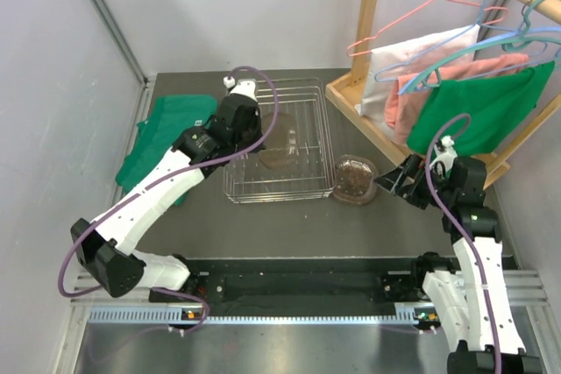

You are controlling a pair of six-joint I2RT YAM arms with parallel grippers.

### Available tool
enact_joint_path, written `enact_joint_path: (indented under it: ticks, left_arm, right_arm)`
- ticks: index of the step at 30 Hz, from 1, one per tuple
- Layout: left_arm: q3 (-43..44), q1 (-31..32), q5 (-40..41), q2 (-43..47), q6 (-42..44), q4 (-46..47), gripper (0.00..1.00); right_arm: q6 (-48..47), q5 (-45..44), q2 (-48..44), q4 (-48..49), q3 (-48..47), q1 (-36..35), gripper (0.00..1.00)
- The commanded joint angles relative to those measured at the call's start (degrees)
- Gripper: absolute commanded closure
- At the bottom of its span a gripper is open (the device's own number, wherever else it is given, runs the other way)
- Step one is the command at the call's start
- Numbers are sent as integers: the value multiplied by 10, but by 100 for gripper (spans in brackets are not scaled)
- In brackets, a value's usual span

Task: Load the plates into the dish rack
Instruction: Insert the plate into the dish rack.

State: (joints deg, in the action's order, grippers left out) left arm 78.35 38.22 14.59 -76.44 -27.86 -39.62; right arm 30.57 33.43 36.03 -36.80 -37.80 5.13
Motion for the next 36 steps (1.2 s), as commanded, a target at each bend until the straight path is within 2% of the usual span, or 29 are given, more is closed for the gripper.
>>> enact_joint_path:
  ticks: [1, 6, 11, 17, 26, 36]
  left_arm:
    - [50, -10, 125, -16, 30, -70, 100]
    - [66, -11, 222, -23, 28, -108, 100]
    - [66, -11, 268, -35, 22, -128, 100]
    - [60, -11, 309, -59, 18, -136, 100]
    - [82, -10, 349, -102, 3, -158, 100]
    - [99, -4, 356, -143, -33, -177, 100]
  right_arm:
    - [-34, 25, 0, 16, -38, -33, 5]
    - [-40, -13, 11, 9, -58, -74, 5]
    - [-48, -51, 40, -4, -82, -114, 6]
    - [-53, -150, 85, -20, -113, -189, 6]
    - [-57, -169, 121, -13, -141, -205, 6]
    - [-64, -170, 148, -5, -153, -212, 6]
